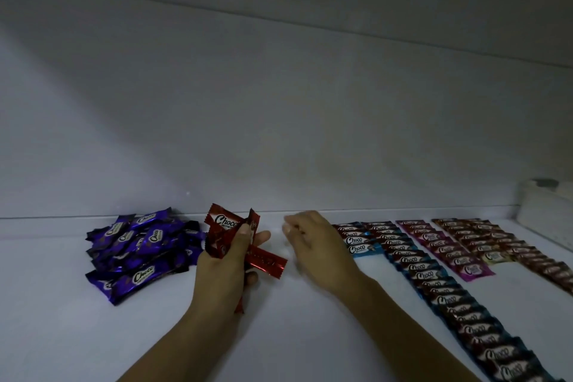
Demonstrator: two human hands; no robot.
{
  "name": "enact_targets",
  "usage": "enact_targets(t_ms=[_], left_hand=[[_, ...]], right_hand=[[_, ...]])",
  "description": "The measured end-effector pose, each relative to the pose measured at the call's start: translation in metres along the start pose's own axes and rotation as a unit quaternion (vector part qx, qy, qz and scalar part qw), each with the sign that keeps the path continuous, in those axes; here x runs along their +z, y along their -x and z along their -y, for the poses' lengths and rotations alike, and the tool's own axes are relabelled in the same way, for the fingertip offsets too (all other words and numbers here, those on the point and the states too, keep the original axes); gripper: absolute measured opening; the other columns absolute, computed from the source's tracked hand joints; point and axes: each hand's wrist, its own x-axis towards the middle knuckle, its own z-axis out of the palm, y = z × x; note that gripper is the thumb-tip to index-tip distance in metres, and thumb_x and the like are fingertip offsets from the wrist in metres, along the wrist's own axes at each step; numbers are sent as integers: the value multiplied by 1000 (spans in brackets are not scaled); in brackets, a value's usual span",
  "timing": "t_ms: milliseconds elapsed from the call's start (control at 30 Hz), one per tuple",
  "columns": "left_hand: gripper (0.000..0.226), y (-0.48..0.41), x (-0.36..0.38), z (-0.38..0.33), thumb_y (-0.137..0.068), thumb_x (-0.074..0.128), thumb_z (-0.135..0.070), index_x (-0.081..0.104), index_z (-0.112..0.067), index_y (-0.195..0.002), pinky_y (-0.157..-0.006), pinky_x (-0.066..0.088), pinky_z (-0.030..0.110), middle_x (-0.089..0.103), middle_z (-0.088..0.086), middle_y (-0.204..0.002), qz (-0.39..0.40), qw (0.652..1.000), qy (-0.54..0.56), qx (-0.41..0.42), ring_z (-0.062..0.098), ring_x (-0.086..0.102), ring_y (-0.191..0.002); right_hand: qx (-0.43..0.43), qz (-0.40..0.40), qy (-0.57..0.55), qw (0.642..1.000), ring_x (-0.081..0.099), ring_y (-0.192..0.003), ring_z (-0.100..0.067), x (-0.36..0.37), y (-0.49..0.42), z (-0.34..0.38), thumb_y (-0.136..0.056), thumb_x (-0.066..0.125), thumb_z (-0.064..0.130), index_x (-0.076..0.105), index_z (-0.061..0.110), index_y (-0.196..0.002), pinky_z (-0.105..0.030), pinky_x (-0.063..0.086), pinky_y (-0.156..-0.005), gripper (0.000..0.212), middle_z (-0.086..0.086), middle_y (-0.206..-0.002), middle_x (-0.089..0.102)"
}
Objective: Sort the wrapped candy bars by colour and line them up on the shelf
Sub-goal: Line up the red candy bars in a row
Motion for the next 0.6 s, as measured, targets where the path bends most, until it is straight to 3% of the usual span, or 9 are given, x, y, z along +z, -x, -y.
enact_targets(t_ms=[67, 133, 200, 267, 367, 467, 533, 600], left_hand=[[15, -2, -1, -2, -92, 57, -29, 64, -17, -99, -42, 41, 18, 76, -2, -83, -15, 1000, -8, 18, 4, 54, -45], [13, -5, -3, -3, -93, 56, -27, 66, -18, -94, -48, 43, 20, 75, -5, -77, -29, 999, -12, 32, 4, 60, -53], [14, -7, -3, -4, -94, 55, -27, 67, -19, -96, -54, 46, 23, 76, -6, -83, -31, 999, -10, 32, 8, 66, -66], [14, -7, -4, -4, -94, 56, -27, 67, -19, -95, -49, 46, 19, 76, -7, -85, -38, 999, -14, 32, 6, 65, -64], [12, -6, -4, -5, -94, 56, -28, 66, -21, -98, -45, 43, 16, 75, -7, -84, -56, 998, -6, 21, 7, 61, -64], [12, -6, -5, -6, -94, 55, -28, 64, -21, -99, -50, 43, 17, 75, -10, -85, -65, 998, -5, 18, 6, 58, -64], [10, -5, -4, -5, -94, 55, -29, 63, -23, -96, -53, 44, 20, 74, -8, -87, -62, 998, -10, 18, 8, 57, -66], [9, -5, -3, -4, -94, 55, -29, 62, -23, -94, -55, 44, 21, 74, -7, -89, -59, 998, -16, 20, 9, 57, -67]], right_hand=[[40, 23, -252, 967, 65, -82, -6, -9, 6, 19, -90, 51, 51, 68, 21, -93, -21, 49, -77, 34, 4, -88, 70], [40, 109, -346, 931, 66, -67, -7, -13, 15, 29, -81, 66, 43, 68, 19, -83, -16, 50, -64, 24, 2, -72, 71], [20, 150, -353, 923, 66, -64, -12, -11, 21, 32, -81, 73, 18, 70, 15, -88, -22, 52, -66, 8, -2, -70, 71], [19, 122, -332, 935, 65, -64, -12, -12, 19, 31, -81, 72, 6, 70, 11, -89, -27, 49, -69, 10, -4, -71, 70], [-12, 37, -208, 977, 58, -71, -3, -19, 16, 21, -77, 75, 6, 73, 12, -83, -13, 42, -69, 10, 0, -79, 66], [-40, -8, -62, 997, 46, -62, -5, -23, 16, 9, -78, 75, 12, 74, 23, -80, -20, 38, -62, 11, 4, -67, 52], [-26, -21, -103, 994, 50, -58, -10, -24, 14, 6, -82, 67, 6, 71, 24, -79, -29, 45, -64, 19, 1, -62, 54], [-2, -46, -164, 985, 62, -65, -18, -26, 12, 7, -83, 62, 5, 68, 21, -76, -36, 52, -69, 19, -1, -71, 65]])
